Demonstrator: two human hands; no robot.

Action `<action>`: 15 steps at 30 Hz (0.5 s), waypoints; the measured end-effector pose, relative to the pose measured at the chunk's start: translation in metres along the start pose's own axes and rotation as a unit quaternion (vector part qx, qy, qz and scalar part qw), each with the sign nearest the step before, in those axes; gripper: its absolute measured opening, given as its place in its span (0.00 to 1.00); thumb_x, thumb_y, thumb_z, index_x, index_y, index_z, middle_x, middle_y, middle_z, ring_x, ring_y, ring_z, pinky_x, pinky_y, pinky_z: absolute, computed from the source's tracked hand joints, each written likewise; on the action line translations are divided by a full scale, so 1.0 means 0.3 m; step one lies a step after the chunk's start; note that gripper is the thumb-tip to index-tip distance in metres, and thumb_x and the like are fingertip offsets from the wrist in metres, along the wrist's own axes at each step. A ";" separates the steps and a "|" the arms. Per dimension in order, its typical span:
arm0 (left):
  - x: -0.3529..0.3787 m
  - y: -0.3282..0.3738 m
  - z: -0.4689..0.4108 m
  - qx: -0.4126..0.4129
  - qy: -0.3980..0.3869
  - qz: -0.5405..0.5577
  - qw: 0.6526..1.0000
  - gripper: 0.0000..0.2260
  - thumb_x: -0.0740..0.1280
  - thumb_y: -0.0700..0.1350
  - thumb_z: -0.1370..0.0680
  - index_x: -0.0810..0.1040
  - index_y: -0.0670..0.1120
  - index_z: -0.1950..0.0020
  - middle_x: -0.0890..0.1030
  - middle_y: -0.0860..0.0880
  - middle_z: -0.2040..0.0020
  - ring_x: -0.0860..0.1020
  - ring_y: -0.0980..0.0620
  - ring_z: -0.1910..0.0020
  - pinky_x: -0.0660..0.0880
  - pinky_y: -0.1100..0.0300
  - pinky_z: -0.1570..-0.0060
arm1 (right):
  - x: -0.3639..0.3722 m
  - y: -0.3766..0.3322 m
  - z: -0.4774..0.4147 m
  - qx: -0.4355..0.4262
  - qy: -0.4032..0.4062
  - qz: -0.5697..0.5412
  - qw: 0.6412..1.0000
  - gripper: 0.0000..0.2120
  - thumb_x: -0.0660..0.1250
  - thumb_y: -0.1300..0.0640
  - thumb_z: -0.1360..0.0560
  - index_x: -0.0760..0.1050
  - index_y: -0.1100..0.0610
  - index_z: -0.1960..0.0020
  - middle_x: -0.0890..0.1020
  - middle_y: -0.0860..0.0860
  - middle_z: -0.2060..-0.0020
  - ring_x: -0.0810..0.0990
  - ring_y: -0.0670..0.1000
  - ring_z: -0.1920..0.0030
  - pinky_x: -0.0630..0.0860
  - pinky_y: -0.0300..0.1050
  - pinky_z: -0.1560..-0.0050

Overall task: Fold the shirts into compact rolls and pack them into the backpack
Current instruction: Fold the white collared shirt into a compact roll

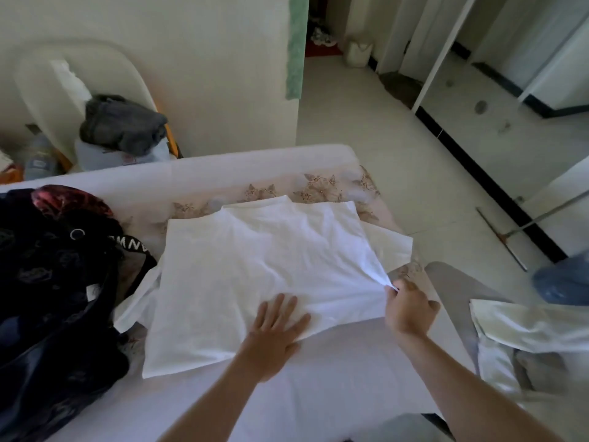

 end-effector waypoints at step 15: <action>0.004 -0.342 0.444 -0.282 0.013 0.021 0.959 0.28 0.40 0.64 0.19 0.54 0.57 0.20 0.56 0.48 0.20 0.54 0.42 0.23 0.55 0.34 0.31 | 0.229 -0.470 0.515 -0.445 -0.216 -0.015 0.869 0.31 0.54 0.44 0.20 0.54 0.50 0.19 0.49 0.54 0.19 0.48 0.55 0.20 0.54 0.58 0.23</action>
Point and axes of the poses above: each hand's wrist, its own z-axis away from the middle knuckle, its own x-axis out of the palm, y = z × x, the point moved 9 cm from there along -z, towards the middle knuckle
